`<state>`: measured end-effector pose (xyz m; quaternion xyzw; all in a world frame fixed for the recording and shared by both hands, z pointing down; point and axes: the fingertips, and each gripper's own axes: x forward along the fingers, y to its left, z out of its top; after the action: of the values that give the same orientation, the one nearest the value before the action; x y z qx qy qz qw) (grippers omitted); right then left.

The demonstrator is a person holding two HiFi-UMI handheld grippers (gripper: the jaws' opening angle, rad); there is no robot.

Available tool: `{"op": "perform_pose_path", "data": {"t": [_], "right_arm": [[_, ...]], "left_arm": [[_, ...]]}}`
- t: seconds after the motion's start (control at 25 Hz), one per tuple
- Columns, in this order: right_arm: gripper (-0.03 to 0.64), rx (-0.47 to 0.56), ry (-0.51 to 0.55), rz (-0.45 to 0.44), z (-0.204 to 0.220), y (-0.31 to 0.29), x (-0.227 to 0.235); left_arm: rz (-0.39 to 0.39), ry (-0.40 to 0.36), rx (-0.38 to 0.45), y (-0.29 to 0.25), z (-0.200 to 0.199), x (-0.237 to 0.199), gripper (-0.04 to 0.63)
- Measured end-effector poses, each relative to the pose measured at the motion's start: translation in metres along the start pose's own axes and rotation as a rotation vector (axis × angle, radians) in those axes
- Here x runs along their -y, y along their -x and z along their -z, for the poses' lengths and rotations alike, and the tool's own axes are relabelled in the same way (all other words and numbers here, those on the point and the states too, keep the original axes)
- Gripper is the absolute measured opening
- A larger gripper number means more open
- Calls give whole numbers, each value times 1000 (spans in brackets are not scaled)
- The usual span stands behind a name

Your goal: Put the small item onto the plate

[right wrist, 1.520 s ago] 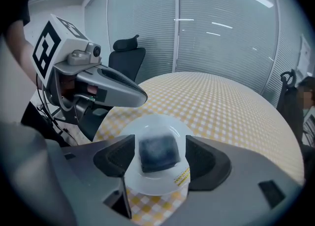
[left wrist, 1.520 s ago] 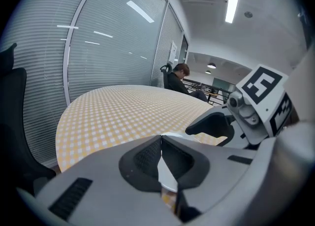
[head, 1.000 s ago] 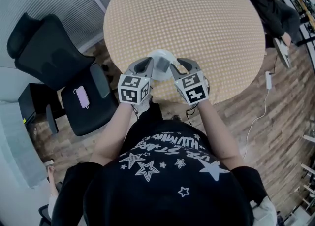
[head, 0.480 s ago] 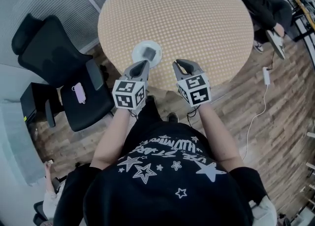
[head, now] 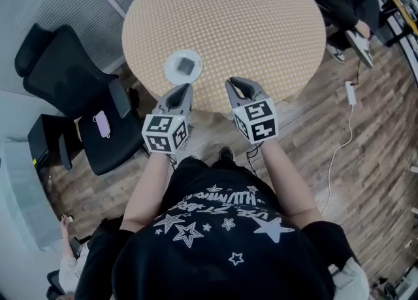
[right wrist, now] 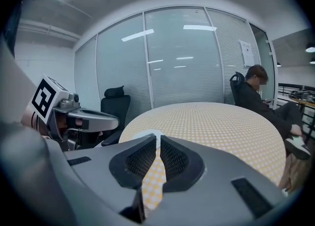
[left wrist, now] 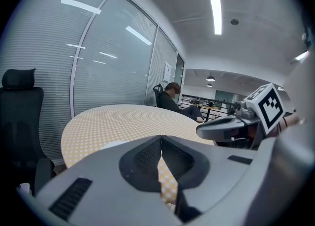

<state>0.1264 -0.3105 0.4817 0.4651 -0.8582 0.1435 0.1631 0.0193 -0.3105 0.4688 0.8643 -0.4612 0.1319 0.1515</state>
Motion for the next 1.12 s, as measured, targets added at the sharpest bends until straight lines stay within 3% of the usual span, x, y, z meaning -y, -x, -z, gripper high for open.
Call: {"op": "perform_pose_path", "data": {"t": [0.44,0.64,1.12], "right_arm": [[41,37,-21,102,2,20,-15],[38,54,-25,169,2,44,-39],[37,93,17,233,0,100,-116]], "left_arm": [[72,-1,22,24,2,6,9],[108,-16,25,53,8,9,9],[161,-23,67,133,21,21,8]]}}
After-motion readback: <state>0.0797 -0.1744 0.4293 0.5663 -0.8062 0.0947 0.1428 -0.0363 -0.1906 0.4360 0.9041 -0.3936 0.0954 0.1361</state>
